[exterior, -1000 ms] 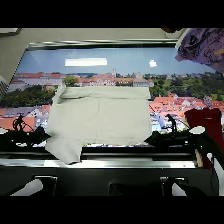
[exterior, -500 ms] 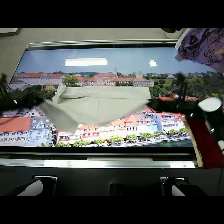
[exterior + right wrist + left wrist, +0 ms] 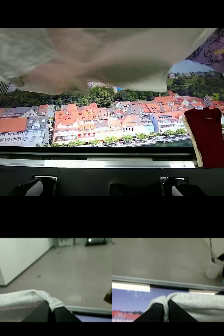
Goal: Fold the clothes and pants, and hang the long-sleeved shirts on hangers.
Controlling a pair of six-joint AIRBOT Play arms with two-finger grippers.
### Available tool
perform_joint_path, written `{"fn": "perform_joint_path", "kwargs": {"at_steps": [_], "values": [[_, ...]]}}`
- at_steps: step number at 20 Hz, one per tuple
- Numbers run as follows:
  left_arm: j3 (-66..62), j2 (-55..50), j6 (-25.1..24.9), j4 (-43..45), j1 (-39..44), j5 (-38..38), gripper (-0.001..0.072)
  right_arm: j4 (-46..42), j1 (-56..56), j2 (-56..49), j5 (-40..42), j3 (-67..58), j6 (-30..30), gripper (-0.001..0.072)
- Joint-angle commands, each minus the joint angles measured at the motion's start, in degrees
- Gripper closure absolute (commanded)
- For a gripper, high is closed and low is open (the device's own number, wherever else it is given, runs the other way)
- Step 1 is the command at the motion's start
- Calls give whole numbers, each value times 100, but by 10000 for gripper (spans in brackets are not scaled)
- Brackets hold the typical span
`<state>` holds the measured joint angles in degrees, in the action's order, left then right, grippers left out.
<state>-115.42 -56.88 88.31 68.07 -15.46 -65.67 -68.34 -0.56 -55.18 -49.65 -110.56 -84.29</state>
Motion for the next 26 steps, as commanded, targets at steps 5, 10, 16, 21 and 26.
{"fn": "perform_joint_path", "kwargs": {"at_steps": [5,10,16,21,26], "values": [[85,1381,990,1696,17,-48,690,-802,7,883,-407,-511,-800,680],[577,831,901,1338,20,-125,690,-885,7,66,-1078,-511,-828,680],[1576,-1106,278,649,96,-136,689,-892,11,-2280,-2643,-481,-1001,679],[1705,-3314,13,649,466,-9,689,-726,11,-4282,-2382,-481,-1012,680],[1703,-4793,17,505,699,151,688,-529,11,-5593,-1537,-481,-1453,678]]}}
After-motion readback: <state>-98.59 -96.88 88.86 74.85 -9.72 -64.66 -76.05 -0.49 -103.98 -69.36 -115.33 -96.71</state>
